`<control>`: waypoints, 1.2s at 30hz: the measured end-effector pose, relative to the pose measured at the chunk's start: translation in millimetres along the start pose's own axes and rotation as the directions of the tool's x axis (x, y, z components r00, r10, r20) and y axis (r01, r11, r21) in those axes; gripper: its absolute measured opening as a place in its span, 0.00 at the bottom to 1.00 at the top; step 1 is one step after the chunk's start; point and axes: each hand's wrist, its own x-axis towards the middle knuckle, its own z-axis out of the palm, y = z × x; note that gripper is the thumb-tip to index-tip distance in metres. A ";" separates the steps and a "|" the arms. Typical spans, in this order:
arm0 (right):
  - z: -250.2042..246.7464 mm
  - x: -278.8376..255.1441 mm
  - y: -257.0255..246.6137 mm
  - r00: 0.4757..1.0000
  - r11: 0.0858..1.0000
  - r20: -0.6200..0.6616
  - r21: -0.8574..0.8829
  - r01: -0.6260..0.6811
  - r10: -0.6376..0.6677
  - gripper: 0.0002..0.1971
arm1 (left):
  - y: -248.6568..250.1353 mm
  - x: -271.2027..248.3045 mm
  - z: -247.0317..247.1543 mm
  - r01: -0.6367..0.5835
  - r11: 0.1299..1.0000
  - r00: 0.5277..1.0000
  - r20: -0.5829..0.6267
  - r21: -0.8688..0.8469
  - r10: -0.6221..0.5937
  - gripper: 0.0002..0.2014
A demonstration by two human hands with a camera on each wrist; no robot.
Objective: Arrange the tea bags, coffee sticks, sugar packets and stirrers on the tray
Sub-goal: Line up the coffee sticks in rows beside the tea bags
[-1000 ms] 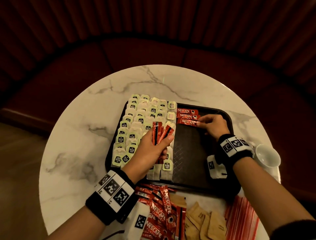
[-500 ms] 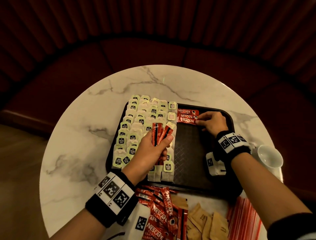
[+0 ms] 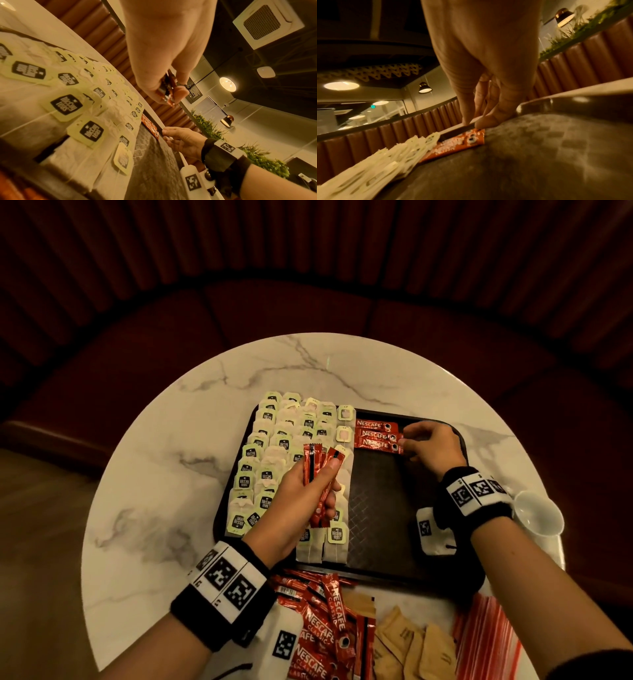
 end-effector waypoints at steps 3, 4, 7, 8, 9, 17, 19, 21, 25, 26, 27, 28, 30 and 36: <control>-0.6 -34.5 -22.3 0.991 0.991 0.028 0.015 0.130 -0.131 0.11 | 6.1 0.5 1.9 0.067 0.984 0.998 0.014 -0.166 -0.066 0.09; 0.2 -50.4 -31.3 0.983 0.986 0.082 0.042 0.161 -0.164 0.10 | 8.3 0.4 2.9 0.080 0.975 0.997 0.021 -0.209 -0.077 0.09; 4.0 -99.7 -54.4 0.942 0.957 0.242 0.228 0.179 -0.234 0.05 | 12.6 -1.6 6.9 0.075 0.969 0.997 0.019 -0.234 -0.073 0.10; 6.0 -112.6 -59.3 0.931 0.943 0.273 0.292 0.162 -0.244 0.05 | 13.3 -2.3 8.1 0.061 0.971 0.998 0.012 -0.231 -0.060 0.10; 8.8 -123.0 -61.7 0.921 0.931 0.298 0.333 0.147 -0.251 0.05 | 13.5 -2.9 9.3 0.044 0.971 0.999 0.005 -0.234 -0.044 0.10; 31.2 -147.0 -46.0 0.919 0.902 0.221 0.363 0.233 -0.326 0.09 | 11.0 -5.7 15.8 0.032 0.958 0.999 -0.032 -0.286 -0.043 0.11; 27.7 -145.6 -43.6 0.919 0.890 0.125 0.327 0.318 -0.374 0.08 | 10.2 -4.2 11.8 0.047 0.967 0.995 -0.072 -0.251 -0.067 0.12; 21.4 -142.7 -42.1 0.908 0.870 0.068 0.324 0.372 -0.413 0.09 | 9.5 -2.2 6.6 0.064 0.982 0.992 -0.092 -0.175 -0.081 0.12; 9.8 -139.1 -40.6 0.859 0.815 0.112 0.397 0.422 -0.500 0.10 | 11.3 -4.2 6.8 0.094 0.989 0.994 -0.037 -0.113 -0.099 0.16; 8.5 -139.1 -39.9 0.838 0.797 0.113 0.398 0.454 -0.534 0.10 | 11.6 -4.9 7.7 0.079 0.989 0.996 -0.027 -0.121 -0.083 0.16; 7.8 -139.2 -39.0 0.820 0.782 0.109 0.395 0.483 -0.562 0.11 | 12.2 -5.6 8.5 0.068 0.990 0.997 -0.017 -0.122 -0.071 0.17; 7.3 -139.4 -38.0 0.811 0.775 0.109 0.390 0.498 -0.575 0.12 | 12.6 -6.1 8.9 0.064 0.991 0.998 -0.002 -0.120 -0.065 0.18; 5.6 -140.0 -36.1 0.806 0.773 0.120 0.392 0.498 -0.580 0.12 | 13.6 -7.1 7.7 0.066 0.991 0.998 0.027 -0.118 -0.063 0.18; -1.6 -144.4 -35.0 0.871 0.800 0.199 0.524 0.292 -0.448 0.13 | 12.8 -8.2 6.3 -0.074 0.996 0.997 -0.003 -0.043 0.074 0.03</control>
